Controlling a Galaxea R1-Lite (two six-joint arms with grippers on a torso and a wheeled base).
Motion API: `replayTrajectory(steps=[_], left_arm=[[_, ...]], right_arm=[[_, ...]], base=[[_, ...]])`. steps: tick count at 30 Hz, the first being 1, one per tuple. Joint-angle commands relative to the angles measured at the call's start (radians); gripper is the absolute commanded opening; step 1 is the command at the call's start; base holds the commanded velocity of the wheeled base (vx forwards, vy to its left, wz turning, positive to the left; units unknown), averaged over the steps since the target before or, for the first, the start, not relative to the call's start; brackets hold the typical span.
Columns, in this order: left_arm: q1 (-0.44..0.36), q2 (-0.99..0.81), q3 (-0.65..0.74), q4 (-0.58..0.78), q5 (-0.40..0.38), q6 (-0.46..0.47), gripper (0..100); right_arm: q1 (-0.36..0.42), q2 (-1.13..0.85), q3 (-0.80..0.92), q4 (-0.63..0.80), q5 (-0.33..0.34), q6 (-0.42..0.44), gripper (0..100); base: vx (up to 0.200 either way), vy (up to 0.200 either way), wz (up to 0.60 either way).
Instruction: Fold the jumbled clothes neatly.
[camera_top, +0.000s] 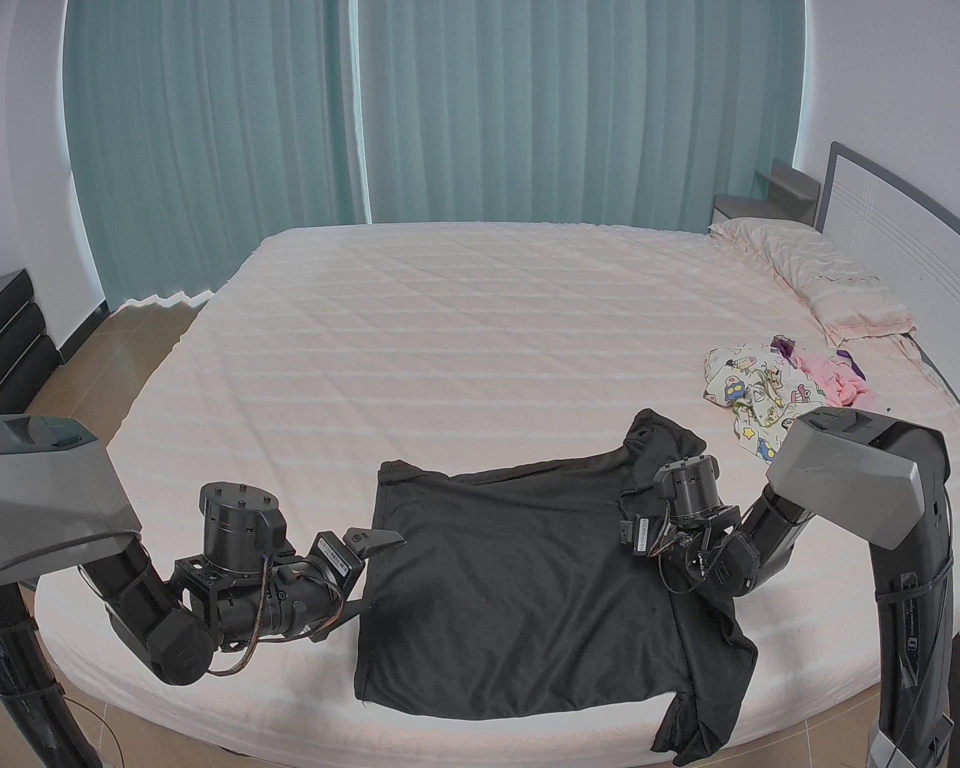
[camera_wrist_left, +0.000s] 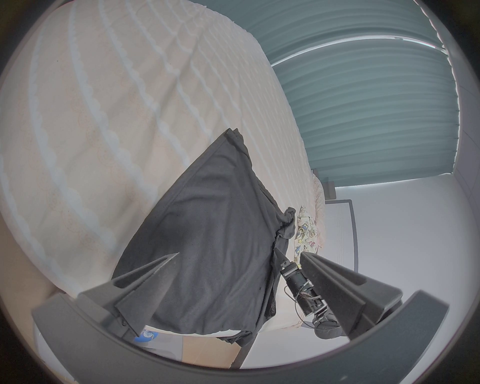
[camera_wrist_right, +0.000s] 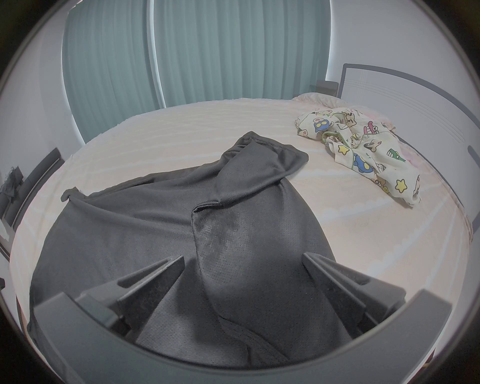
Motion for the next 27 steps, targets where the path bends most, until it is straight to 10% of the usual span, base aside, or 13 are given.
replayTrajectory(steps=[1, 3, 4, 21, 27], left_arm=[[0.000, 0.004, 0.001, 0.000, 0.000, 0.000, 100], [0.000, 0.008, 0.001, 0.000, -0.001, 0.000, 100], [0.000, 0.011, 0.001, 0.000, 0.000, 0.000, 100], [0.002, 0.020, -0.002, -0.002, 0.000, 0.002, 100], [0.003, 0.026, -0.004, 0.000, 0.000, 0.002, 100]], right_arm=[[-0.001, 0.019, -0.003, -0.002, 0.000, -0.009, 100], [-0.001, 0.032, -0.003, -0.010, 0.000, -0.029, 100], [-0.003, 0.036, -0.003, -0.012, 0.000, -0.037, 0], [-0.081, -0.005, -0.020, -0.076, 0.006, -0.029, 0], [-0.159, -0.047, 0.016, -0.111, 0.100, 0.019, 0]], base=[[0.000, 0.000, 0.00], [0.000, 0.000, 0.00], [0.000, 0.000, 0.00], [0.000, 0.000, 0.00], [0.000, 0.000, 0.00]])
